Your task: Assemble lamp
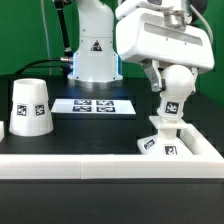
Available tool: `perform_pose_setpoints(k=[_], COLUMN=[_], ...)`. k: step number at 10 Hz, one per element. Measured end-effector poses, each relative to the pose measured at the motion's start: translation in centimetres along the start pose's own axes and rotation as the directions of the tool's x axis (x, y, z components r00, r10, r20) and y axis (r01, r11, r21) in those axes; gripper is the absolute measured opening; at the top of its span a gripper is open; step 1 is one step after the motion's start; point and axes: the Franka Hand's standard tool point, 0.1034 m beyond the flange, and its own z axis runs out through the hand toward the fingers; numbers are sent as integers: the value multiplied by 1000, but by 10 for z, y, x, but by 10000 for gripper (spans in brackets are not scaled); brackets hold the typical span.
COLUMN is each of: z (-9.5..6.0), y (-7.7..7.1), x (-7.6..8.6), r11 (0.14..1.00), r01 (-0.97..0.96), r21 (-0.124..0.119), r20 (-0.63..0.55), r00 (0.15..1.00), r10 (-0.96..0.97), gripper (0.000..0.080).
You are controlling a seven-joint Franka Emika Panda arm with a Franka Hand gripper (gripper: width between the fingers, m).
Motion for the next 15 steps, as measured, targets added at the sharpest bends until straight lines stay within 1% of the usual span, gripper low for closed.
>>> perform_pose_setpoints(k=[2, 6, 7, 8, 9, 10, 12, 13, 15], z=[-1, 0, 0, 1, 0, -2, -12, -19, -25], y=[0, 0, 0, 0, 0, -3, -3, -2, 4], x=[-3, -4, -4, -4, -5, -7, -6, -3, -1], r11=[999, 1000, 1000, 1000, 1000, 1000, 1000, 1000, 1000], r01=[-1, -1, -1, -1, -2, -6, -8, -8, -15], r21=[-34, -27, -26, -26, -26, -23, -17, -16, -21], r20=[-60, -45, -45, -44, -43, -37, -29, -29, -30], r00=[998, 999, 999, 999, 999, 999, 1000, 1000, 999], r10=[-1, 0, 0, 0, 1, 5, 8, 8, 14], gripper=[577, 577, 675, 692, 692, 698, 699, 699, 699])
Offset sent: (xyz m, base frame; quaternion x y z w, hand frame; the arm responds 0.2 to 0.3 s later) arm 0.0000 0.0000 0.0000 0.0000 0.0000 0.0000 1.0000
